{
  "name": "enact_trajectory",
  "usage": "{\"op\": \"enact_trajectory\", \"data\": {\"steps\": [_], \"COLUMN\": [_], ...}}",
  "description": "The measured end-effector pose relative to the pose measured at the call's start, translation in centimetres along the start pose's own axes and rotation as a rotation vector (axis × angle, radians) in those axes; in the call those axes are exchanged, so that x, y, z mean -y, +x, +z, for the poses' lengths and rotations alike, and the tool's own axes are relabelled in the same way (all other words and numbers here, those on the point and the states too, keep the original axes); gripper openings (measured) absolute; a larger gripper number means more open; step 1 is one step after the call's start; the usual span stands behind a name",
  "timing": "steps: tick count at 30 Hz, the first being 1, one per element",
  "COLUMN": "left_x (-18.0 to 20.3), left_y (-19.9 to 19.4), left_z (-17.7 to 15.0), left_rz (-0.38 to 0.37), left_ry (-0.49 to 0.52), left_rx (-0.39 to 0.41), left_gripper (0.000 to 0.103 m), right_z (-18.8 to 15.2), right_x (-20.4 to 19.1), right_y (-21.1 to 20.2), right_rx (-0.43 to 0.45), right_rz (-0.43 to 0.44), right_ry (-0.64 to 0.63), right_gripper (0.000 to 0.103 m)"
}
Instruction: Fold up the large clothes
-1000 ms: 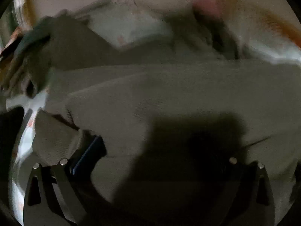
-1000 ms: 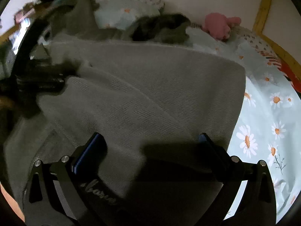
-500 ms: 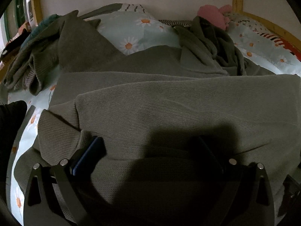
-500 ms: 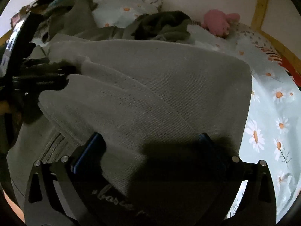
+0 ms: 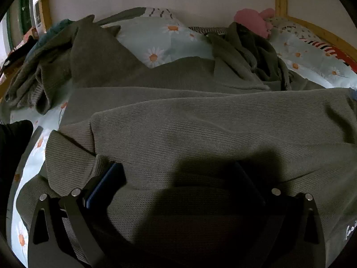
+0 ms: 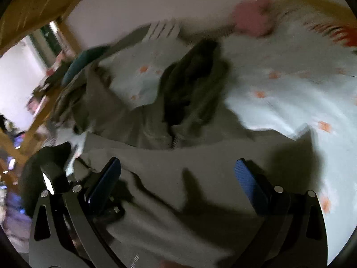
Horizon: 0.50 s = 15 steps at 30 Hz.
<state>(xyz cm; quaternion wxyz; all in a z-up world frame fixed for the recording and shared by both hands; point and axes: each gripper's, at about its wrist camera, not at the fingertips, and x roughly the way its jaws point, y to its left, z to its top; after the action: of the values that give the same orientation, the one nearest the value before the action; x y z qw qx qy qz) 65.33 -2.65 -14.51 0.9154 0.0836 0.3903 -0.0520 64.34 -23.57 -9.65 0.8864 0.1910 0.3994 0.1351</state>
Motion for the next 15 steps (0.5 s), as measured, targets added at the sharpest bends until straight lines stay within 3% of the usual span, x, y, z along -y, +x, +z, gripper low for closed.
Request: {"op": "enact_trajectory", "data": {"steps": [3,7,9,12,15], "left_x": [-0.8,-0.6,-0.5,-0.4,-0.3], "left_y": [-0.8,-0.7,-0.6,-0.4,-0.4], "left_z": [-0.3,-0.3,-0.3,-0.1,0.0], "left_rz": [-0.007,-0.003,0.001,-0.006,-0.004], "left_ry": [-0.002,-0.003,-0.002,-0.006,-0.006], "left_rx": [0.001,0.02,0.022,0.019,0.024], "left_gripper": [0.098,0.098,0.098,0.098,0.098], "right_z": [5.0,12.2,14.6,17.4,17.8], "right_x": [1.6,6.3,8.1,10.2,11.1], "right_y": [3.1,8.2,10.7,14.5,16.9], "right_rx": [0.014,-0.03,-0.084,-0.139,-0.185], "right_rz": [-0.013,-0.065,-0.083,-0.034,0.015], "right_ry": [0.03,0.125,0.153,0.216,0.263], "right_gripper": [0.1,0.1,0.1,0.1,0.1]}}
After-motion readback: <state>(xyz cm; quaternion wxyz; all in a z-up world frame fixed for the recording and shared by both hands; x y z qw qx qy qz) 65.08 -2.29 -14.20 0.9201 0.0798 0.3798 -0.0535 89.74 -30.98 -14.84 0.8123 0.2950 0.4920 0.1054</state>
